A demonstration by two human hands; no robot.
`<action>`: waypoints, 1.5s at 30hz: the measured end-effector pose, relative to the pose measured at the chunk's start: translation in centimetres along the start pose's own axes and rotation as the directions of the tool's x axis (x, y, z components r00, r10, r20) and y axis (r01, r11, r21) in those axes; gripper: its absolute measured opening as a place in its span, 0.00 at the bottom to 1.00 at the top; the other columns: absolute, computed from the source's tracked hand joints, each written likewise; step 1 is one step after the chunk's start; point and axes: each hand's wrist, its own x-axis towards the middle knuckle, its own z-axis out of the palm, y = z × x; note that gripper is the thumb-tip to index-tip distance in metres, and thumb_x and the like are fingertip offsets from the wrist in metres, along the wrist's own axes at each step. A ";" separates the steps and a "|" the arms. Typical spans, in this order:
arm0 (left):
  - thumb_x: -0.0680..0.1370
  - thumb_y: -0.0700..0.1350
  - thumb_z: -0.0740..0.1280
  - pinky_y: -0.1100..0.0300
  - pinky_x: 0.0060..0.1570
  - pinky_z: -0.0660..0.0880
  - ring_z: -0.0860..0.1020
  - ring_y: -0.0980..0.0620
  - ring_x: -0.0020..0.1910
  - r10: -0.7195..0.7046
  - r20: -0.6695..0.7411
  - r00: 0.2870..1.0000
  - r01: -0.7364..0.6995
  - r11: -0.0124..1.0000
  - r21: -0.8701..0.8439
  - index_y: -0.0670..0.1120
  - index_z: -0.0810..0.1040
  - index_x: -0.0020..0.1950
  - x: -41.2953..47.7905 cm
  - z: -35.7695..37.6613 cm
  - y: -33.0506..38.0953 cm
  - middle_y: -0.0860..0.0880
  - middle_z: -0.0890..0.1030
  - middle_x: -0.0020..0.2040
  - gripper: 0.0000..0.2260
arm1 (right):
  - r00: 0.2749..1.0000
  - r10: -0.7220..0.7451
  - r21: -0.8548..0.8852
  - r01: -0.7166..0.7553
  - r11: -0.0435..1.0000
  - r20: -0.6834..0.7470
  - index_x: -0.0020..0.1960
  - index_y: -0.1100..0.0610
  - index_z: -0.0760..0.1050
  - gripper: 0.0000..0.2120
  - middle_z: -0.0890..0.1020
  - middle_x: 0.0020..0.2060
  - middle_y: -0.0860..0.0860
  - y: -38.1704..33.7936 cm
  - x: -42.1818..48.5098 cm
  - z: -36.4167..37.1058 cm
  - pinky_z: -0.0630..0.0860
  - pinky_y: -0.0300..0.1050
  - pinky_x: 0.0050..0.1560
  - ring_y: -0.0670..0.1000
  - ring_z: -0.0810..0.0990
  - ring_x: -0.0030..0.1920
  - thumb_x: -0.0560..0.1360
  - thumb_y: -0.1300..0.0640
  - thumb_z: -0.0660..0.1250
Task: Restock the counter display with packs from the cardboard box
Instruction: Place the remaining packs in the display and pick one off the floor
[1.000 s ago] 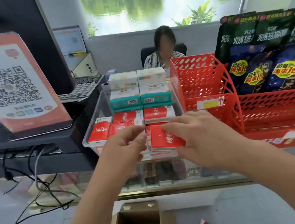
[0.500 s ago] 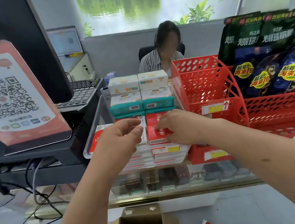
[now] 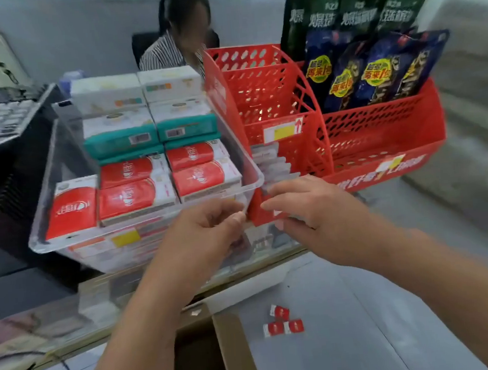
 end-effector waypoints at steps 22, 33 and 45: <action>0.78 0.49 0.66 0.63 0.40 0.74 0.78 0.60 0.39 -0.377 -0.059 0.924 0.378 0.882 0.282 0.56 0.83 0.53 3.3 28.3 -28.6 0.59 0.82 0.43 0.07 | 0.824 0.285 -0.027 -0.312 0.950 0.489 0.71 0.49 0.71 0.17 0.69 0.71 0.47 25.6 -24.7 28.0 0.71 0.46 0.64 0.51 0.66 0.71 0.82 0.53 0.57; 0.77 0.49 0.68 0.63 0.32 0.74 0.75 0.55 0.30 -0.459 -0.070 0.886 0.462 0.855 0.234 0.63 0.80 0.39 10.1 34.7 -57.6 0.52 0.83 0.40 0.10 | 0.737 0.300 -0.073 -0.324 0.943 0.606 0.67 0.52 0.73 0.17 0.75 0.61 0.50 33.8 -27.5 63.0 0.75 0.51 0.57 0.56 0.72 0.62 0.79 0.55 0.61; 0.78 0.47 0.68 0.58 0.48 0.76 0.76 0.57 0.40 -0.451 -0.057 0.891 0.453 0.870 0.195 0.56 0.82 0.52 16.6 39.9 -77.9 0.59 0.80 0.43 0.06 | 0.759 0.315 -0.161 -0.273 0.948 0.570 0.63 0.57 0.74 0.18 0.75 0.56 0.55 40.3 -28.4 84.5 0.75 0.51 0.51 0.59 0.73 0.56 0.74 0.57 0.66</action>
